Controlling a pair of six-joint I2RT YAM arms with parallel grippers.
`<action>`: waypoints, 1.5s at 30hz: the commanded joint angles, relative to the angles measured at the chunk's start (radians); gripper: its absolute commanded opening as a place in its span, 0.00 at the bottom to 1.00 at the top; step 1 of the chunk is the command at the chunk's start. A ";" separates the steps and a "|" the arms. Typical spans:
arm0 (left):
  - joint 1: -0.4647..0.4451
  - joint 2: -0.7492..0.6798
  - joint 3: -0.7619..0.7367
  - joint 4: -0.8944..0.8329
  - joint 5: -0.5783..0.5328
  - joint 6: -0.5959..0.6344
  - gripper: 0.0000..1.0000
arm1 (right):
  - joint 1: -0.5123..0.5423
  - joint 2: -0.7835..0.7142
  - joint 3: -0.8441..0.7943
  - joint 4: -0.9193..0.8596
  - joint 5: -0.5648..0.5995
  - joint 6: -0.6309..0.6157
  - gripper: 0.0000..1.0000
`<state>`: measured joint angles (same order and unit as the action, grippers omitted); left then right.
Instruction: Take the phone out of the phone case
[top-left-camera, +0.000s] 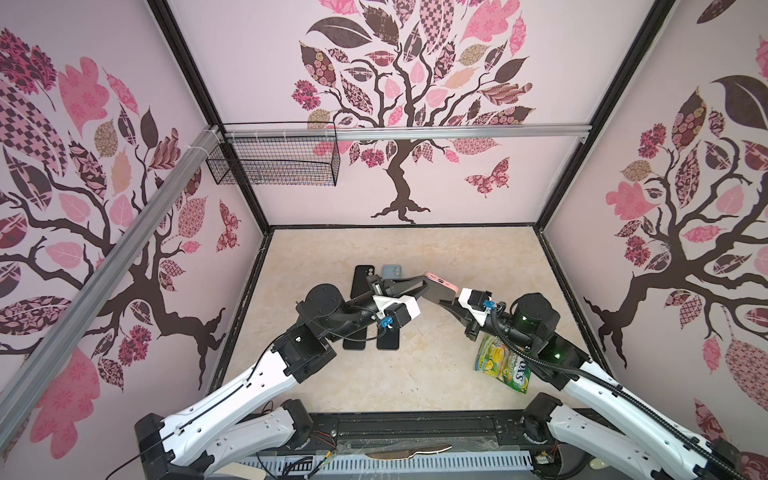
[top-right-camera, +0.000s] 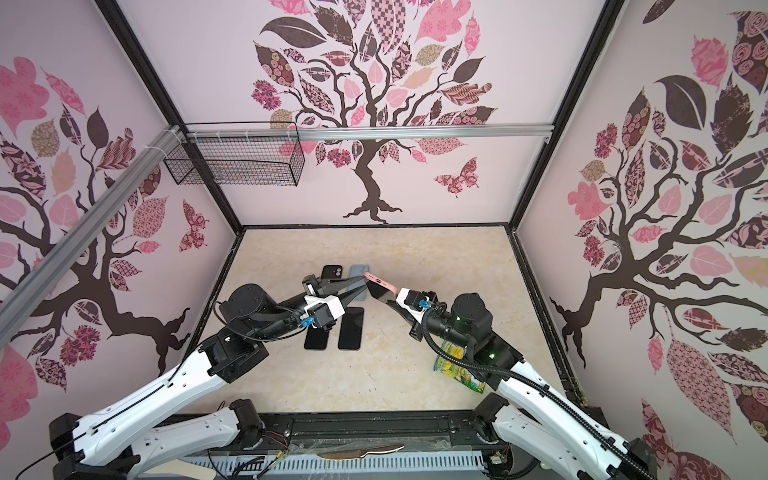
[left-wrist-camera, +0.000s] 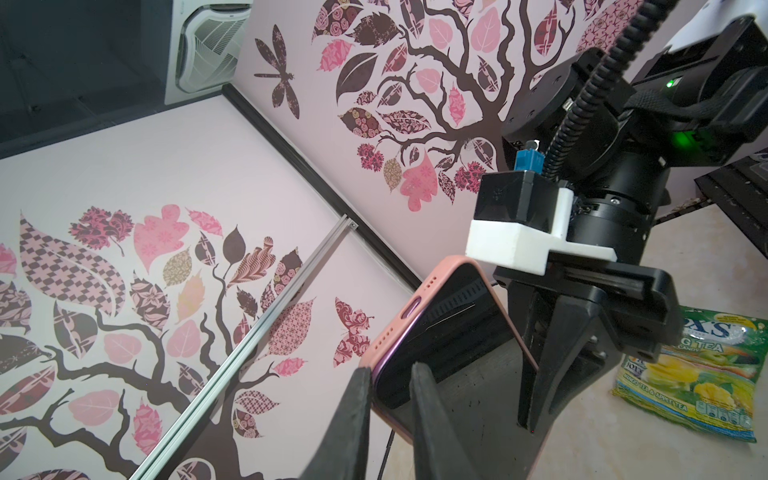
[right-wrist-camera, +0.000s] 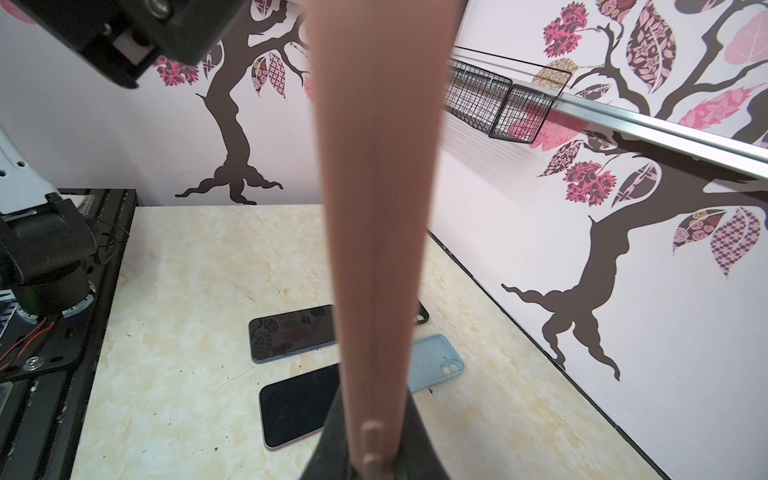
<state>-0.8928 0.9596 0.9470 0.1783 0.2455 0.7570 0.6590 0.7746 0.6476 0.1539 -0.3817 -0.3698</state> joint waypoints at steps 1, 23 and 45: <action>-0.005 0.000 -0.002 0.004 -0.012 0.005 0.21 | 0.005 -0.016 0.057 0.069 -0.014 0.012 0.00; -0.005 0.038 0.016 -0.050 -0.040 0.025 0.22 | 0.005 -0.020 0.063 0.067 -0.082 -0.020 0.00; -0.005 0.079 0.013 -0.074 -0.086 0.030 0.22 | 0.008 -0.029 0.063 0.062 -0.142 -0.106 0.00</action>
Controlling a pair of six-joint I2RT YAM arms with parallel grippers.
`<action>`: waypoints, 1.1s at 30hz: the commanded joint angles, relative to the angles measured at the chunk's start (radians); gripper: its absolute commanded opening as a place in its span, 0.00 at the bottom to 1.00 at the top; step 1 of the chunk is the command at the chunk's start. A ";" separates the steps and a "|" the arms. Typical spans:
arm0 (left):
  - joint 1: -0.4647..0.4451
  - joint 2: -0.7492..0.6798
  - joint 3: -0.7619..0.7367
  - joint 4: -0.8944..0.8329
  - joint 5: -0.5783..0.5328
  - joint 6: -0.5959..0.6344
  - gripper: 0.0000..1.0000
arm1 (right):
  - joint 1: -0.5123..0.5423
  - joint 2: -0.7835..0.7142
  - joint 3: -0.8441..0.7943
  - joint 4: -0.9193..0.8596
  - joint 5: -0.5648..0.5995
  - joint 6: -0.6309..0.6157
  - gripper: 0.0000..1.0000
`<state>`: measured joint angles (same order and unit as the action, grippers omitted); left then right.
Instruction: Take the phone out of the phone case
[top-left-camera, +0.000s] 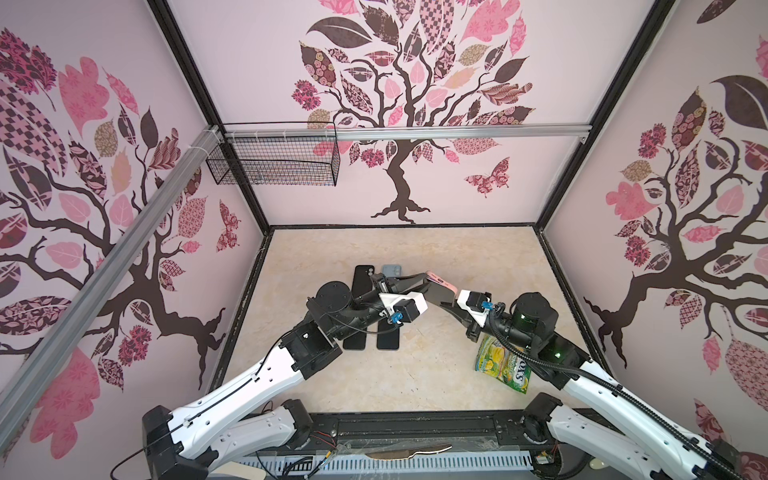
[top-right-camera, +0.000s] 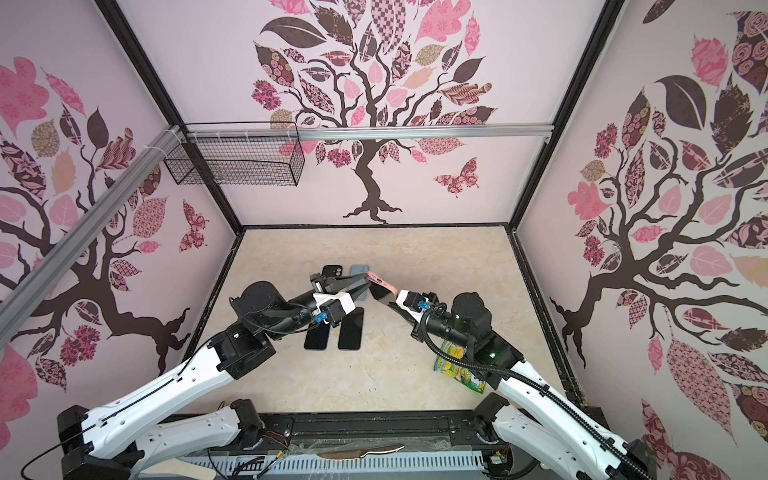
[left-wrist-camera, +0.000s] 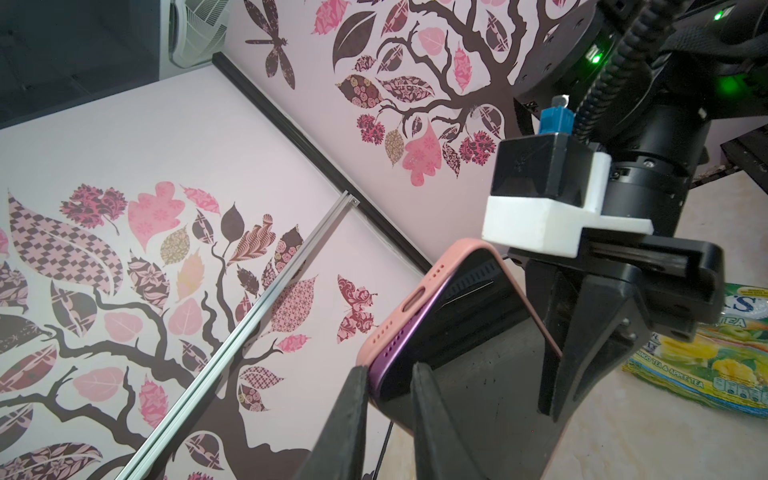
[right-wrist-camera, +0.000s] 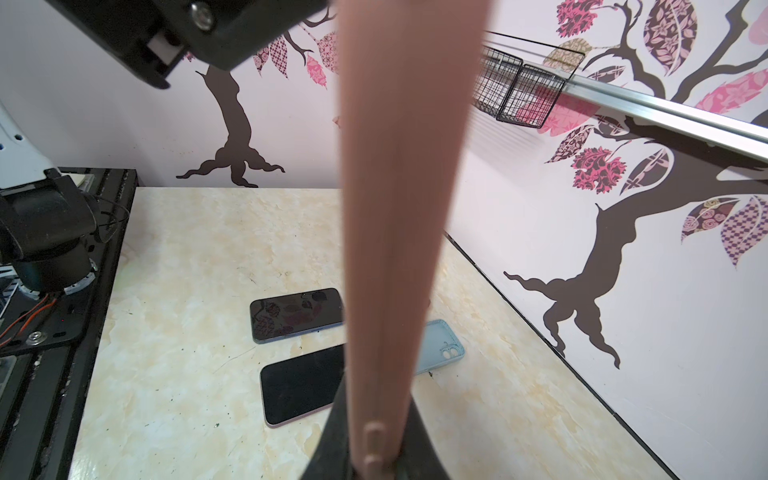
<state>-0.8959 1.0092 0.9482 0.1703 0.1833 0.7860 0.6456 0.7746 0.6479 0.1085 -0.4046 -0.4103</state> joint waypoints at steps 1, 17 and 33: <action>-0.002 0.030 0.012 -0.066 -0.025 0.001 0.22 | 0.022 -0.030 0.063 0.108 -0.121 -0.066 0.00; 0.015 0.046 0.048 -0.292 0.174 -0.039 0.20 | 0.023 -0.040 0.081 0.084 -0.157 -0.110 0.00; 0.147 0.087 0.072 -0.336 0.478 -0.191 0.21 | 0.025 -0.057 0.085 0.103 -0.192 -0.095 0.00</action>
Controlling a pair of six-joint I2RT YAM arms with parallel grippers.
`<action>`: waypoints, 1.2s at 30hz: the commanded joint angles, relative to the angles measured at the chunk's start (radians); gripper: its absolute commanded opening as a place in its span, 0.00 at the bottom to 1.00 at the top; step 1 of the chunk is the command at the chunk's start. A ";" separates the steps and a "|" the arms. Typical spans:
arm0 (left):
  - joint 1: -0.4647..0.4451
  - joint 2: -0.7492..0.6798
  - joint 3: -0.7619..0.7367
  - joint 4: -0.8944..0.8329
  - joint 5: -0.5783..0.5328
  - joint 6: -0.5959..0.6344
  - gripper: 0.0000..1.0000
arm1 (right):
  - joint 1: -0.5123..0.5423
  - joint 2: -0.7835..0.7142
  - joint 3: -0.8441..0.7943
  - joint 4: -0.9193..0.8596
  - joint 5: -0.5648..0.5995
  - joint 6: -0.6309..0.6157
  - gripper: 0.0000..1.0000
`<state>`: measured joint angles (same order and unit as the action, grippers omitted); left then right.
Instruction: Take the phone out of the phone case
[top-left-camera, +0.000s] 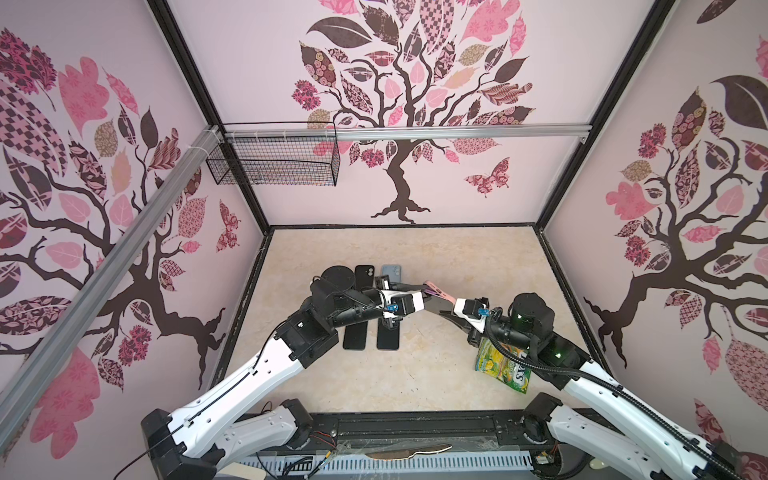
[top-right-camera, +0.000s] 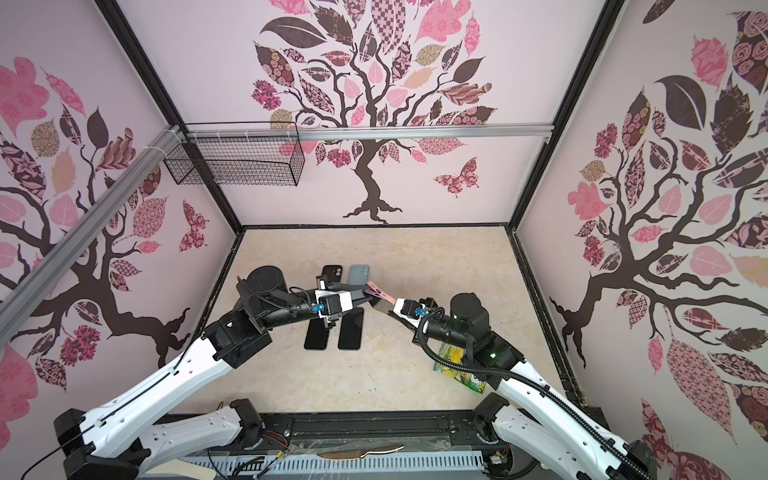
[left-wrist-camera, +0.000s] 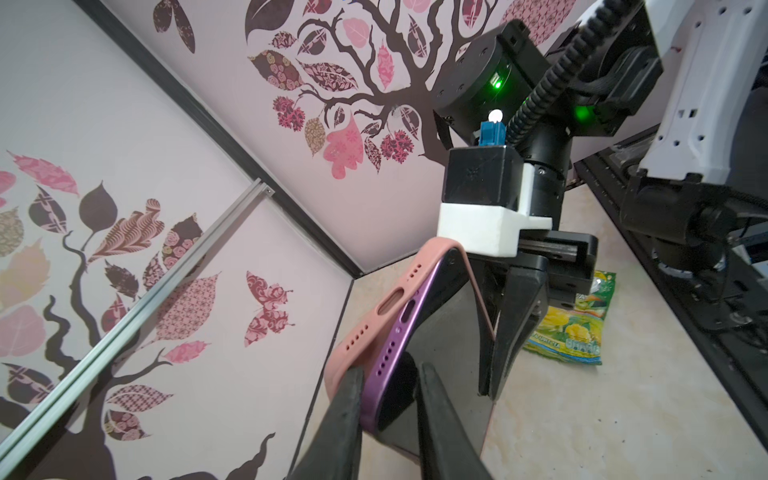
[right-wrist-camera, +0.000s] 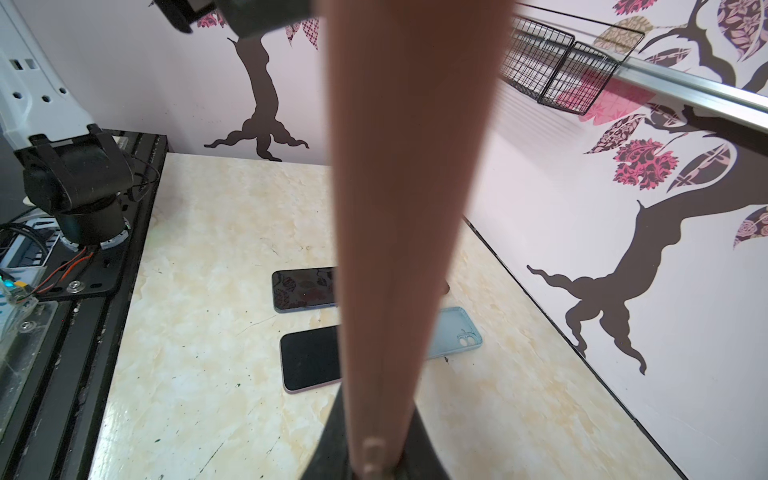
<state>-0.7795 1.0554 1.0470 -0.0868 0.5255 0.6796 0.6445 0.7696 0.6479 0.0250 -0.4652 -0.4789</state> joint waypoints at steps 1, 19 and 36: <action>0.050 0.038 -0.035 -0.069 0.192 -0.109 0.21 | 0.025 -0.056 0.084 0.200 -0.135 -0.012 0.00; 0.075 0.096 -0.200 0.148 0.538 -0.389 0.22 | 0.024 -0.021 0.130 0.446 -0.264 0.200 0.00; 0.086 -0.102 -0.170 -0.027 -0.049 -0.035 0.00 | 0.026 -0.087 0.104 -0.009 -0.133 0.125 0.45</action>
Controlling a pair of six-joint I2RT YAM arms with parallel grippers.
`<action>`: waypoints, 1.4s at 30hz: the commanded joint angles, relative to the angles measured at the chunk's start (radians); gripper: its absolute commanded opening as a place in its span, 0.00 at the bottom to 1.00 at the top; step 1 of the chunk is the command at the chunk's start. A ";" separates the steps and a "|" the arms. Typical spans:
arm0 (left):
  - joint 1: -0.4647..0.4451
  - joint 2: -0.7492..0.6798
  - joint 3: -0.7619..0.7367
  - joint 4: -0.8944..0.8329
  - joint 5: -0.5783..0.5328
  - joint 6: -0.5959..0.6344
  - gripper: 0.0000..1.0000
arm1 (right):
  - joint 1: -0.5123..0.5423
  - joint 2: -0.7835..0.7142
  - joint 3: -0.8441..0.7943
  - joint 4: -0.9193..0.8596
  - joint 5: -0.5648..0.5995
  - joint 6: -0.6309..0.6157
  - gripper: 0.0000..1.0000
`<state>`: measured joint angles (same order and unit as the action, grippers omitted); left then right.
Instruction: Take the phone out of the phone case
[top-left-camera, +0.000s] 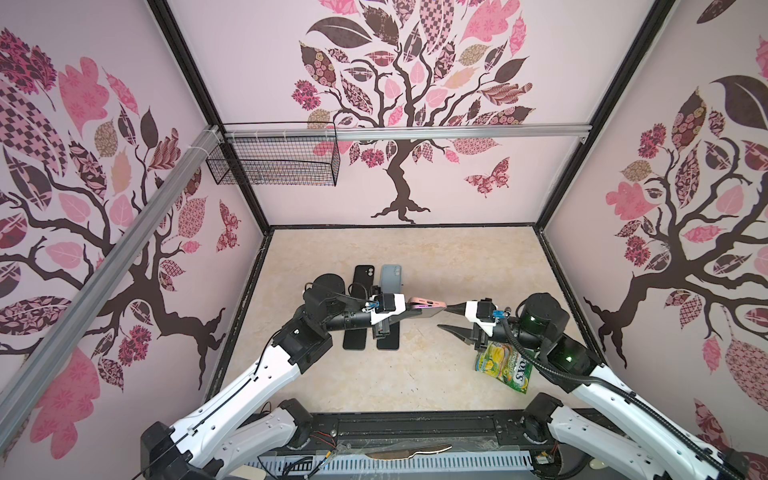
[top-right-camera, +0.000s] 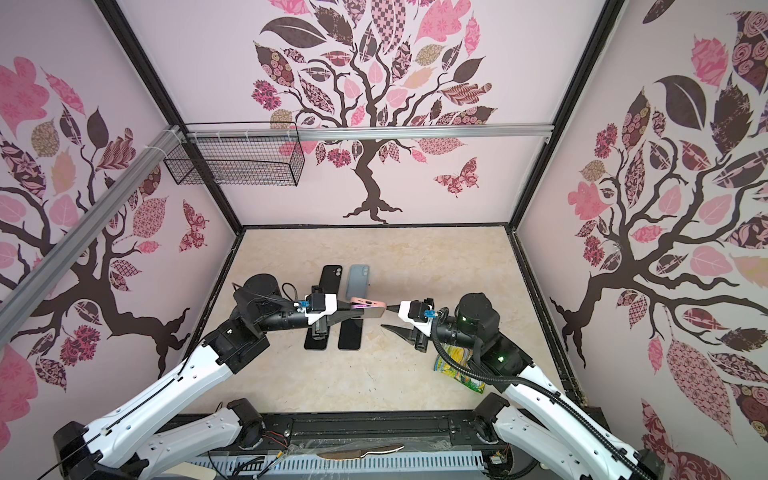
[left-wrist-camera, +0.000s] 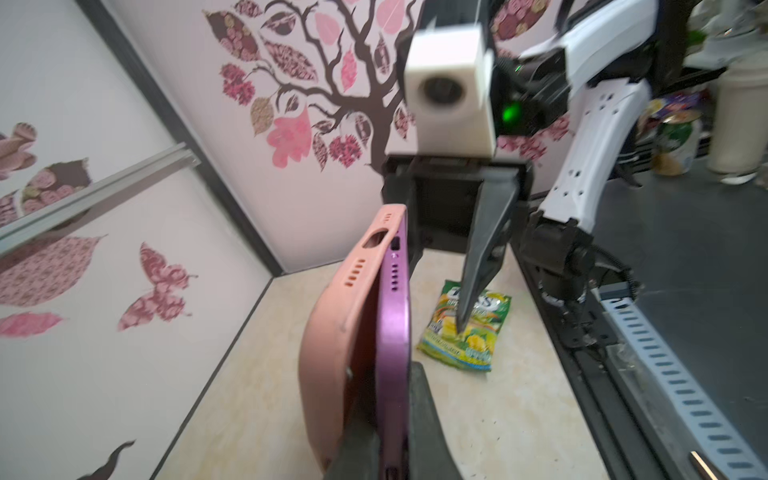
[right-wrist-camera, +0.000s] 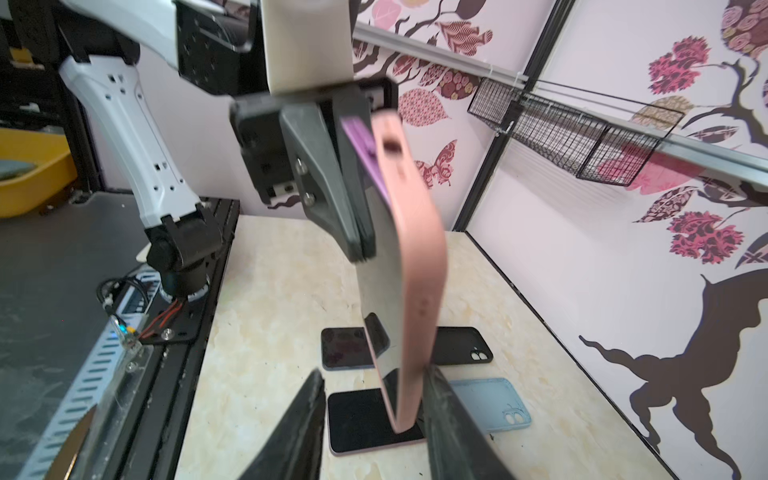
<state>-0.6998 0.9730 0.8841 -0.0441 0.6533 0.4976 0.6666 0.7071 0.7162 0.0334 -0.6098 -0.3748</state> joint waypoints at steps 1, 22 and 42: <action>0.006 -0.018 -0.004 -0.083 -0.195 0.171 0.00 | 0.003 -0.024 0.040 -0.018 0.010 0.029 0.46; -0.118 0.067 0.088 -0.261 -0.268 0.361 0.00 | 0.003 0.282 0.271 -0.216 -0.103 0.202 0.43; -0.127 0.082 0.107 -0.279 -0.250 0.378 0.00 | 0.017 0.388 0.322 -0.325 -0.053 0.185 0.40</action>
<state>-0.8200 1.0668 0.9161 -0.3595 0.3790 0.8623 0.6735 1.0779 0.9928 -0.2611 -0.6956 -0.1833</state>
